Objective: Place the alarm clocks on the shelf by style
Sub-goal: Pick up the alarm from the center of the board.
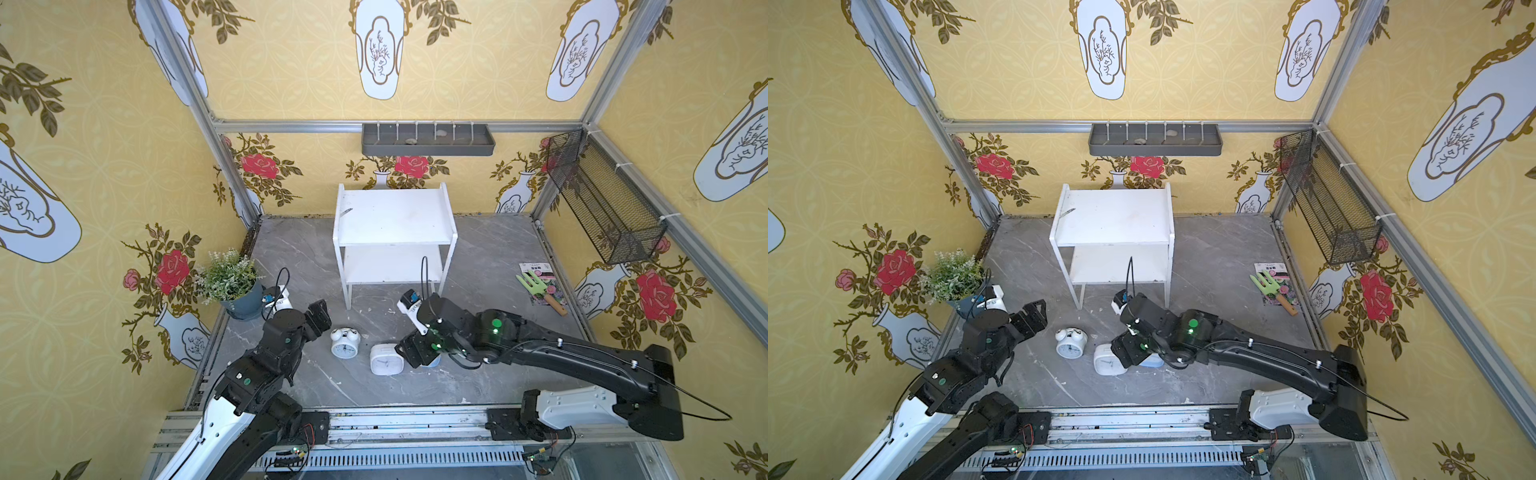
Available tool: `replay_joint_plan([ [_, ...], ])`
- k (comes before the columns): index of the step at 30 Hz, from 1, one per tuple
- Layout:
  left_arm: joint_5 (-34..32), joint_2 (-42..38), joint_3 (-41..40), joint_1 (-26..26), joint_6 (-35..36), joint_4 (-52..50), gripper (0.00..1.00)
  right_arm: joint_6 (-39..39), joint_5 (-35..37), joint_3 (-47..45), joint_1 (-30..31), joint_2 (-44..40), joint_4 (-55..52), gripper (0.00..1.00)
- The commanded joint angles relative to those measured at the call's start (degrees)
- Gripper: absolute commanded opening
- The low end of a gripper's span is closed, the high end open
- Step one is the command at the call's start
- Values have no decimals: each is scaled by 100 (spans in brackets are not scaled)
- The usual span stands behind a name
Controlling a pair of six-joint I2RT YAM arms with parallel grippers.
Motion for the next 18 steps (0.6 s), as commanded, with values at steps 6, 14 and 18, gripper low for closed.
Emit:
replay_joint_plan([
  [6, 423, -1, -135, 7, -226, -193, 91, -1327, -1411, 300, -410, 1066, 331, 83],
  [14, 585, -167, -311, 8, -364, -156, 91, -1919, -1420, 613, -514, 1811, 295, 85],
  [18, 576, -137, -304, 4, -344, -140, 91, -2048, -1420, 626, -565, 1987, 352, 85],
])
